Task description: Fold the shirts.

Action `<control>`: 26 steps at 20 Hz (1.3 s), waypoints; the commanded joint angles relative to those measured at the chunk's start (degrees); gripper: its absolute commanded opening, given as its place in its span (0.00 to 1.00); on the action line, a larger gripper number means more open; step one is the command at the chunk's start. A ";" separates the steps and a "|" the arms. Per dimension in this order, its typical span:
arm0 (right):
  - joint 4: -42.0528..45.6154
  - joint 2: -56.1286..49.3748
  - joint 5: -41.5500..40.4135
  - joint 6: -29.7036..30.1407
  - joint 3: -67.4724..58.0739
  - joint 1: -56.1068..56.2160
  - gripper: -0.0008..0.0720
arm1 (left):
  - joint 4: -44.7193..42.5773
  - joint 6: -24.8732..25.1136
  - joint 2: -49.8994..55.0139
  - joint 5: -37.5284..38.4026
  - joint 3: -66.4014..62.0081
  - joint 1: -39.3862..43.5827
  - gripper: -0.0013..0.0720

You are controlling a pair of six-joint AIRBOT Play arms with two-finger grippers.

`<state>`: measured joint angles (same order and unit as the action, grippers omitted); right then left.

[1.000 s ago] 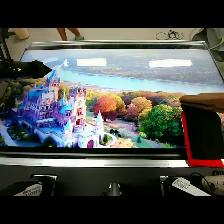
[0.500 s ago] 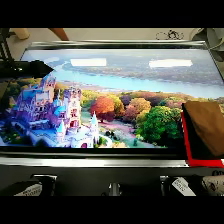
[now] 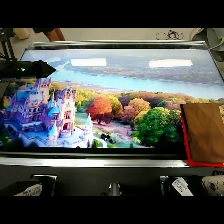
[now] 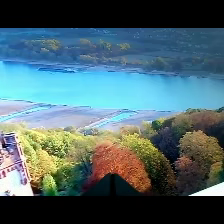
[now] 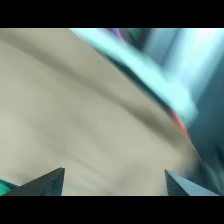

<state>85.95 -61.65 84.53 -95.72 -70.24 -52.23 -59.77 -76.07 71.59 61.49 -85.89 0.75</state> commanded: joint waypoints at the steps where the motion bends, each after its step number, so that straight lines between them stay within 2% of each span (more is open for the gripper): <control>1: -4.94 -1.44 -11.58 5.57 -11.87 12.22 0.92 | -25.03 -8.31 1.99 0.57 -2.69 4.66 0.05; 2: -3.50 -1.97 -15.15 5.29 -13.88 20.35 0.92 | -35.87 -13.68 3.15 1.73 -3.08 7.06 0.05; 3: -0.46 -2.56 -18.43 3.19 -14.58 29.05 0.92 | -41.94 -17.35 4.31 3.54 -3.04 8.81 0.07; 4: 3.65 -3.56 -19.74 -0.17 -14.58 36.74 0.87 | -42.29 -19.10 5.77 6.27 -2.93 9.60 0.35; 5: 7.32 -5.46 -18.71 -3.85 -14.58 43.30 0.84 | -40.39 -19.87 7.37 10.73 -2.93 9.84 0.80; 6: 7.30 -8.20 -15.43 -5.22 -14.58 48.11 0.85 | -38.01 -20.00 9.11 17.38 -2.78 9.97 0.97; 7: 5.38 -10.99 -10.88 -5.11 -14.58 50.71 0.86 | -36.68 -19.98 9.79 20.98 -1.25 10.03 0.96; 8: 2.29 -13.99 -5.64 -4.33 -14.58 51.95 0.89 | -34.91 -19.85 8.66 19.93 2.27 10.05 0.96; 10: -0.70 -17.70 2.05 -2.34 -14.58 52.26 0.89 | -33.35 -21.57 3.72 12.17 9.94 10.05 0.96; 11: 0.57 -18.18 4.07 -2.34 -14.56 52.26 0.91 | -33.38 -22.05 1.79 9.57 12.37 10.03 0.96; 12: 1.79 -18.23 4.31 -2.36 -14.56 52.26 0.94 | -33.44 -22.12 0.76 8.48 13.46 9.92 0.96; 26: 2.14 -18.16 4.48 -2.38 -14.56 52.26 0.93 | -33.18 -22.12 1.27 7.21 13.44 10.03 0.96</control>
<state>88.07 -79.77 88.75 -98.13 -84.75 -0.01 -93.01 -98.15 72.79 68.99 -72.49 10.74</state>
